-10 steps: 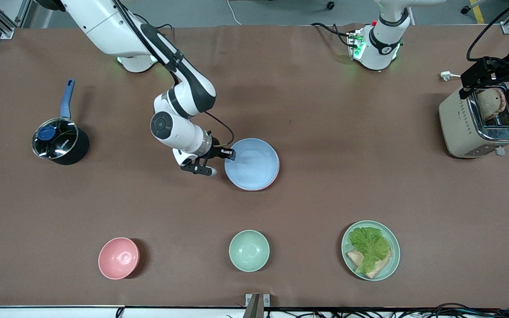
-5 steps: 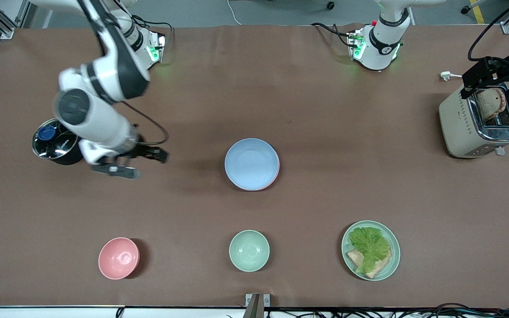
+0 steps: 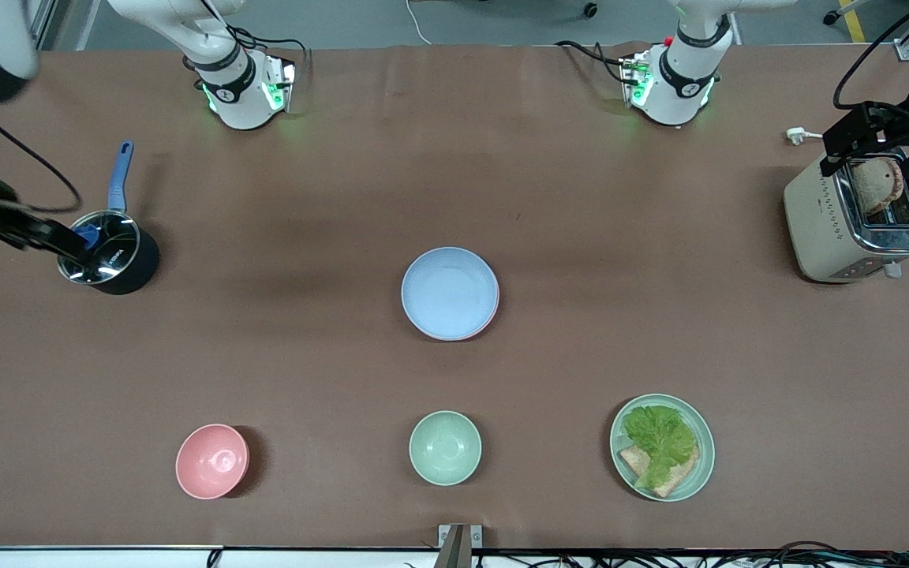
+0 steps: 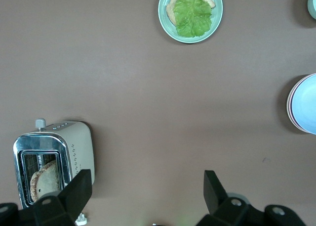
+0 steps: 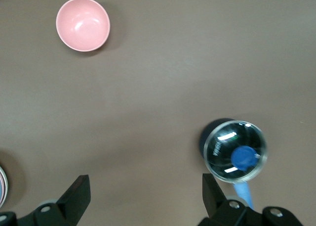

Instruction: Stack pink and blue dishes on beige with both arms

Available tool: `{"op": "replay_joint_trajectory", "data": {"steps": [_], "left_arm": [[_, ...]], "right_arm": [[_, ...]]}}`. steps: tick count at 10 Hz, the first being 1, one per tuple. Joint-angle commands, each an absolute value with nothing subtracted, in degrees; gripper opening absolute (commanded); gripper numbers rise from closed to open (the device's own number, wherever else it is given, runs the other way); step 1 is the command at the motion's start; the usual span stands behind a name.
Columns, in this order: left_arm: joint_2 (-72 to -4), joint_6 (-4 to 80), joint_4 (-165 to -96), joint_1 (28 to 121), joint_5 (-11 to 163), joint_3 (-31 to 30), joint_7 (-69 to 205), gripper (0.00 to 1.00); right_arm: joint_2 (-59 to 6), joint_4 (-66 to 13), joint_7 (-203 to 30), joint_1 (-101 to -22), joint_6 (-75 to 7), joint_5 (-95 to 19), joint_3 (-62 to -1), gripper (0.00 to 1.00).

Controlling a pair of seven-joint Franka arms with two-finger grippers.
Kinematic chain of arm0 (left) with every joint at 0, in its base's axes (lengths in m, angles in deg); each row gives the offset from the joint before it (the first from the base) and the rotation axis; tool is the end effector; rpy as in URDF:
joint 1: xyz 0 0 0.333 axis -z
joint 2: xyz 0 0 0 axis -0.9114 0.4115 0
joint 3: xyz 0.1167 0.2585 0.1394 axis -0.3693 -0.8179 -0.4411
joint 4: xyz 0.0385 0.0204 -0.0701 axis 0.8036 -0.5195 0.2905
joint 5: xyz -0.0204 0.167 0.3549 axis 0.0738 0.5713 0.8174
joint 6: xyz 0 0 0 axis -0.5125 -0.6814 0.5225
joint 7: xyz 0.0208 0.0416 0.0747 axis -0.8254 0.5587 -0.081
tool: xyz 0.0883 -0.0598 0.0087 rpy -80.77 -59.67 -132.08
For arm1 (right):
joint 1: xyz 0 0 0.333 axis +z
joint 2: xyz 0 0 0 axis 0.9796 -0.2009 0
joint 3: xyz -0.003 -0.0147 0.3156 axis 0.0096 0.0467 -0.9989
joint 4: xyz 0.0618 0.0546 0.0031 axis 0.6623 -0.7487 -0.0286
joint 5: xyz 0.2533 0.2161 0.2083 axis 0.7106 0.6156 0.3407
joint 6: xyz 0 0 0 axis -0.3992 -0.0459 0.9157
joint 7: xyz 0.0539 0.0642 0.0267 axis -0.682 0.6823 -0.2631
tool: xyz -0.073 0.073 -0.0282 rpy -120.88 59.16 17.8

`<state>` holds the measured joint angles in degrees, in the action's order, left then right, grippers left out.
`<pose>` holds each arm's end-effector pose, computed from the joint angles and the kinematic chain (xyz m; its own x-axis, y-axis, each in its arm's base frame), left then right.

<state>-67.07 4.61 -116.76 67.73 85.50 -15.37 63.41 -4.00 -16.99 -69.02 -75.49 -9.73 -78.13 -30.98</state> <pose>0.5220 -0.0500 0.6814 0.9977 -0.0637 0.0223 -0.0633 -0.9978 -0.0181 0.5618 -0.0348 0.6197 0.9649 -0.2619 0.0175 -0.2624 -0.9636 0.0516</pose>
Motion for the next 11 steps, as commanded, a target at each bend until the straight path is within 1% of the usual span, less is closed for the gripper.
{"op": "replay_joint_trajectory", "data": {"steps": [1,2,4,6,11], "left_arm": [[-67.25,3.26,-119.03,67.9,84.43,-15.46,62.42,1.0],[-67.16,3.16,-118.77,67.9,84.0,-15.46,62.42,1.0],[-67.08,3.25,-118.24,68.16,83.99,-15.46,62.5,1.0],[-66.73,2.9,-117.8,68.25,84.08,-15.46,62.59,1.0],[-66.64,2.55,-117.71,68.34,84.17,-15.37,62.68,1.0]], "right_arm": [[-3.87,-9.34,-69.88,-76.65,-1.35,-78.14,-31.5,1.0],[-3.7,-9.05,-69.88,-76.74,-0.45,-78.14,-31.76,1.0],[-3.26,-9.92,-70.14,-78.93,-2.36,-75.53,-31.85,1.0],[-3.17,-12.02,-70.5,-79.03,-3.51,-74.45,-31.94,1.0],[-3.08,-12.03,-73.84,-78.5,-3.25,-74.71,-31.94,1.0]]}}
